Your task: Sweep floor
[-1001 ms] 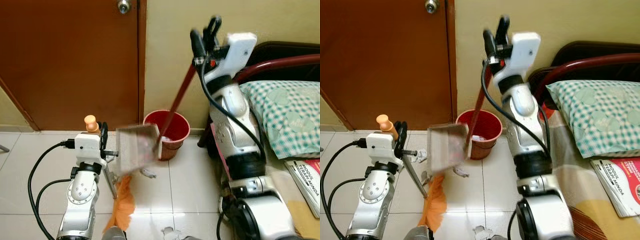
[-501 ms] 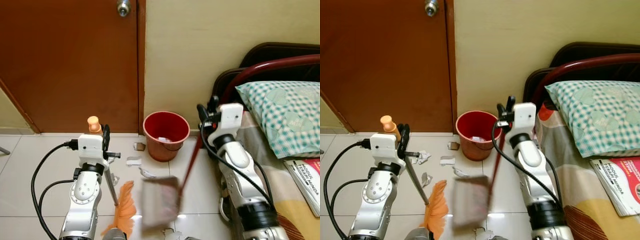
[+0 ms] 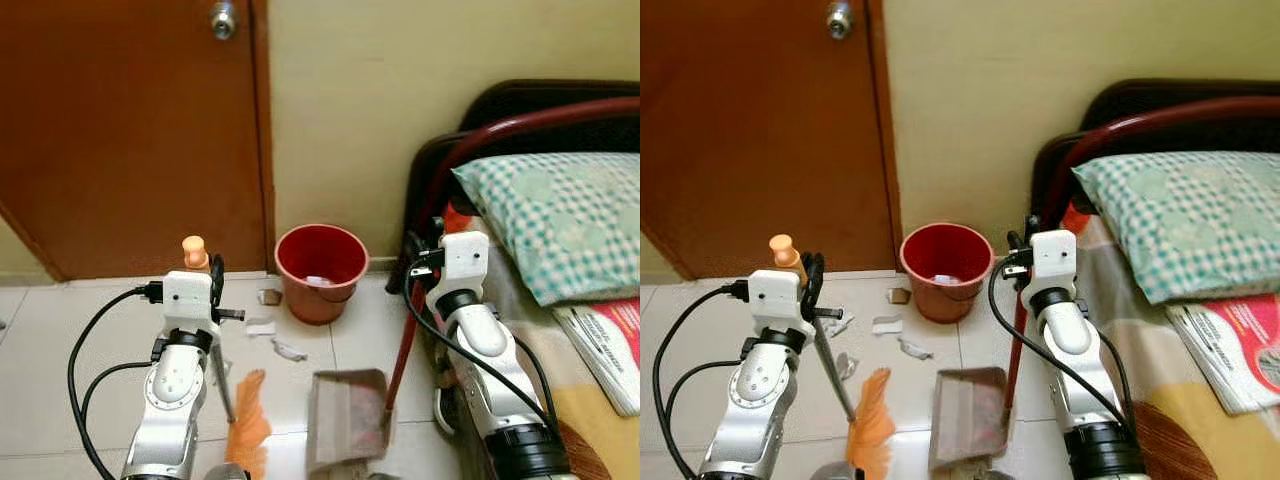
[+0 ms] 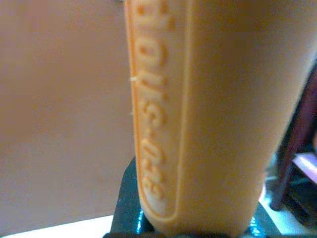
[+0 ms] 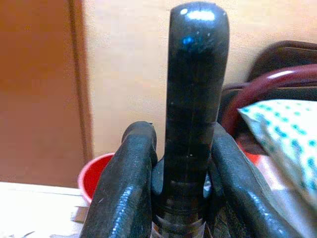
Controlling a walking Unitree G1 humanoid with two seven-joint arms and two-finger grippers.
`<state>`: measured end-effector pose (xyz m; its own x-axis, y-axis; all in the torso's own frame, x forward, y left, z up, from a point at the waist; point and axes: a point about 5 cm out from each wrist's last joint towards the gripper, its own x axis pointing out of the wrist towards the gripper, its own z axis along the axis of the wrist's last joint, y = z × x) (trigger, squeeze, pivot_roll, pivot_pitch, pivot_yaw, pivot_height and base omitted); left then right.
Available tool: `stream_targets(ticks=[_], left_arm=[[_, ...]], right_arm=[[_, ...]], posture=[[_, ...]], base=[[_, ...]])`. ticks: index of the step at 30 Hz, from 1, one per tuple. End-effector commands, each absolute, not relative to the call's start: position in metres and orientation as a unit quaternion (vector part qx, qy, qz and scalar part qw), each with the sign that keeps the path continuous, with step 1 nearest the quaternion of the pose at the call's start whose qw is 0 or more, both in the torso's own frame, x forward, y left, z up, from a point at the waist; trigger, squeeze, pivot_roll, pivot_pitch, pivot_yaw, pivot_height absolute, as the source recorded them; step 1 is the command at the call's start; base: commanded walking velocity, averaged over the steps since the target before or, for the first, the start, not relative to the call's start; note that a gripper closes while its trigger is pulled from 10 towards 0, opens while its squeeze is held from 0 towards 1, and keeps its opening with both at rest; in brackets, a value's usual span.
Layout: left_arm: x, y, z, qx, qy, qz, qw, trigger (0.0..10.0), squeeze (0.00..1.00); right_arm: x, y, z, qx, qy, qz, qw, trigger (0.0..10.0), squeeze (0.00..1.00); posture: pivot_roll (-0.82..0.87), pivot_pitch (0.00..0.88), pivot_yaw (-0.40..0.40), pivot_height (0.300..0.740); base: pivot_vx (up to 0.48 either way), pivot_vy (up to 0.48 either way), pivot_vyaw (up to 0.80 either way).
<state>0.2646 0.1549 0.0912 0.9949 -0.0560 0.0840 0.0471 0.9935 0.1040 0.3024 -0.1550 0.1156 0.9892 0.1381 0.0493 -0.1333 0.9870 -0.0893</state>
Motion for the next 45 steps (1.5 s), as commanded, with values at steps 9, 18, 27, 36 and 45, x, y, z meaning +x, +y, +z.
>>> stream_targets(ticks=[9,18,27,36,45], left_arm=[[0.263,0.151,0.088,0.040,-0.031,-0.034,0.998,10.0,0.00],[0.263,0.151,0.087,0.041,-0.031,-0.033,0.998,10.0,0.00],[0.263,0.152,0.088,0.041,-0.039,-0.033,0.998,10.0,0.00],[0.275,0.157,0.096,0.069,-0.063,-0.008,0.996,10.0,0.00],[0.303,0.145,0.112,0.082,-0.111,-0.023,0.990,10.0,0.00]], right_arm=[[0.305,-0.149,0.129,-0.068,-0.061,0.076,0.993,10.0,0.00],[0.308,-0.142,0.139,-0.086,-0.083,0.086,0.989,10.0,0.00],[0.309,-0.142,0.142,-0.109,-0.097,0.082,0.986,10.0,0.00],[0.319,-0.159,0.138,-0.176,-0.090,0.037,0.980,10.0,0.00],[0.341,-0.176,0.126,-0.199,-0.048,-0.003,0.979,10.0,0.00]], posture=[[0.00,0.025,-0.034,0.740],[0.00,0.029,-0.033,0.740],[0.01,0.029,-0.034,0.740],[0.01,0.029,-0.031,0.740],[0.01,0.059,-0.020,0.740]], base=[[-0.275,0.000,0.00],[-0.365,0.000,0.00],[-0.061,0.000,0.00],[0.000,0.000,0.00],[0.000,0.000,0.00]])
